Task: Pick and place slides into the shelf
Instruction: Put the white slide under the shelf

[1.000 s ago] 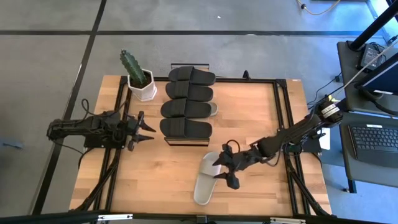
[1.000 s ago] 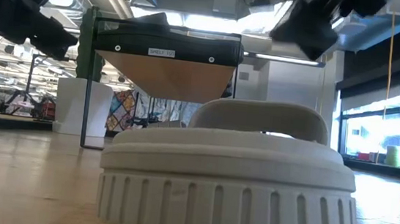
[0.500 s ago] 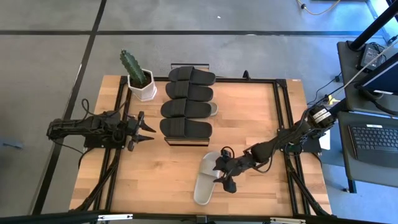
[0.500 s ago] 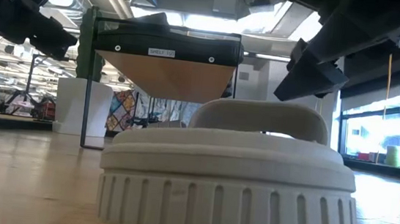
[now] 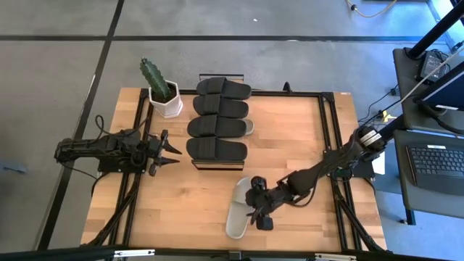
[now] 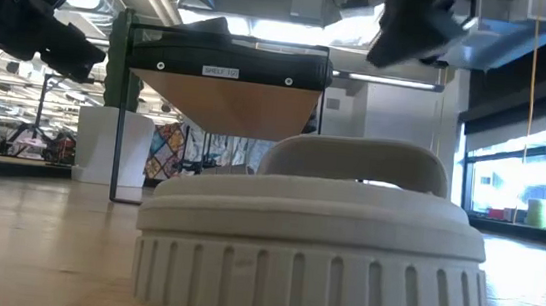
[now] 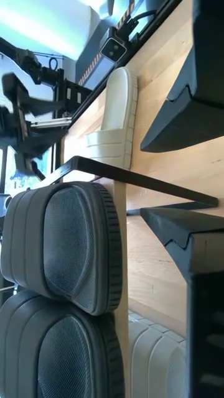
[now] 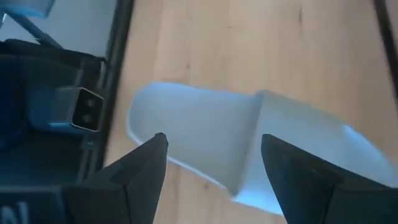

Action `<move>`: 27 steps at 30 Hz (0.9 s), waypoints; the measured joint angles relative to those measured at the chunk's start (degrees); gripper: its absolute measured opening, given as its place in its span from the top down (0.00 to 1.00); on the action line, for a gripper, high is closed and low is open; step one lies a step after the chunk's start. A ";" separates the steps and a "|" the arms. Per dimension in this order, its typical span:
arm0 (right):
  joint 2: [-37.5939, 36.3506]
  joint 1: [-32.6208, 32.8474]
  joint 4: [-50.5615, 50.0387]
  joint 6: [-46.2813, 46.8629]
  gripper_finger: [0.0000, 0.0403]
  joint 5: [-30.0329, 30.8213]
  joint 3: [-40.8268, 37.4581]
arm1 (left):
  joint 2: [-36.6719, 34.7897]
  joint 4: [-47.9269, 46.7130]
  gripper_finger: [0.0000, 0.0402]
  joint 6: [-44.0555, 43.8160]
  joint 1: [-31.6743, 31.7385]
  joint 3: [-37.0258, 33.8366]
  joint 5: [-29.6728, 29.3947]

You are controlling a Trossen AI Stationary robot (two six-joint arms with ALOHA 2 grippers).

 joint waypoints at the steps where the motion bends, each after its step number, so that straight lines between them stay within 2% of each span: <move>1: 0.66 0.37 -1.06 0.61 0.36 0.21 1.35 | 0.00 0.00 0.63 0.00 0.00 0.00 -0.02; 6: 5.12 2.10 -7.53 5.85 0.36 2.87 7.06 | -0.01 -0.04 0.63 0.00 0.00 0.00 -0.07; 16: 14.49 2.91 -17.22 14.95 0.36 3.01 12.63 | -0.01 -0.07 0.63 0.37 0.00 0.00 -0.11; 21: 15.08 3.58 -18.22 16.26 0.36 4.69 14.48 | 0.01 -0.09 0.63 0.42 0.00 0.00 -0.11; 27: 15.09 4.41 -25.94 20.84 0.36 10.10 15.50 | -0.01 -0.09 0.63 0.44 0.01 -0.02 -0.17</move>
